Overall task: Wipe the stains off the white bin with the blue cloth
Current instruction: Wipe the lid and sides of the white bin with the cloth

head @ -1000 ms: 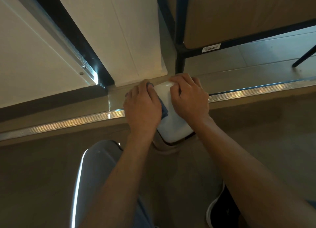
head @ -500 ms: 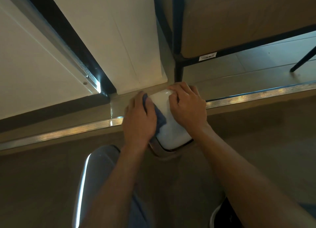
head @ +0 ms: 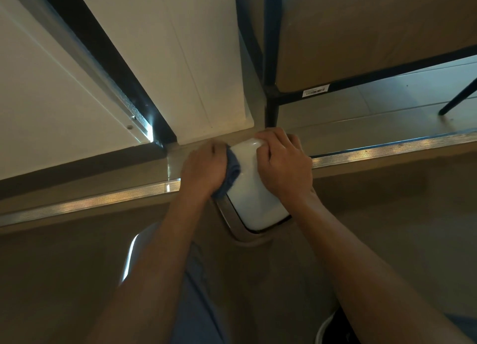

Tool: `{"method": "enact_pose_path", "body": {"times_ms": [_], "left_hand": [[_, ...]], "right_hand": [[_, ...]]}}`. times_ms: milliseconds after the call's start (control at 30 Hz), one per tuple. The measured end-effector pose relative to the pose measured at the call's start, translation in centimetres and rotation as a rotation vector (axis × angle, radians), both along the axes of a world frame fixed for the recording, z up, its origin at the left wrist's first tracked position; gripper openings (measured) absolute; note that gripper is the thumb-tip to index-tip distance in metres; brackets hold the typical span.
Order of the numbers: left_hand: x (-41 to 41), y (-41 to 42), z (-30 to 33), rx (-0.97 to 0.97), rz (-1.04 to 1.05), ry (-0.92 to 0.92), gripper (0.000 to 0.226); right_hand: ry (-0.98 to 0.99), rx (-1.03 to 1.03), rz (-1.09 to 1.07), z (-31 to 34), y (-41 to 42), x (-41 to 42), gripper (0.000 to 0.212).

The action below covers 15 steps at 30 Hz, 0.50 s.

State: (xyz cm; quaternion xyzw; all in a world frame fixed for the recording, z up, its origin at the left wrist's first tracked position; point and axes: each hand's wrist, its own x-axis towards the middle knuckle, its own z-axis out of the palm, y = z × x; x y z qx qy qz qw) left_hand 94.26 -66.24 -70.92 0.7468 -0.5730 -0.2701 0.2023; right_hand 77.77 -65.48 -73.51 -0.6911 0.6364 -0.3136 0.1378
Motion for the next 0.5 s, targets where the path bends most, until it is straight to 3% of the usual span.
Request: {"method": "enact_pose_path", "body": {"times_ms": [33, 100, 200, 267, 367, 433, 500], "left_hand": [[-1.1, -0.9, 0.7, 0.016, -0.029, -0.087, 0.041], [-3.2, -0.4, 1.1, -0.138, -0.176, -0.254, 0.043], [-2.9, 4.0, -0.3, -0.386, -0.278, -0.172, 0.046], [-0.4, 5.7, -1.3, -0.427, -0.267, -0.077, 0.045], [1.0, 3.0, -0.7, -0.191, -0.099, 0.070, 0.042], [-0.3, 0.6, 0.4, -0.008, -0.068, -0.028, 0.042], [-1.8, 1.0, 0.6, -0.169, -0.103, -0.155, 0.041]], "right_hand": [[0.020, -0.007, 0.003, -0.1, -0.1, -0.1, 0.028], [0.084, -0.038, 0.028, -0.2, -0.1, -0.2, 0.028], [0.052, -0.032, 0.022, -0.2, -0.1, -0.2, 0.030], [0.033, -0.009, -0.003, 0.0, 0.0, 0.0, 0.031], [0.045, 0.001, -0.010, 0.2, 0.0, 0.0, 0.030], [0.026, 0.011, -0.001, 0.1, 0.0, 0.0, 0.029], [0.029, 0.000, 0.004, -0.1, -0.1, -0.1, 0.030]]}}
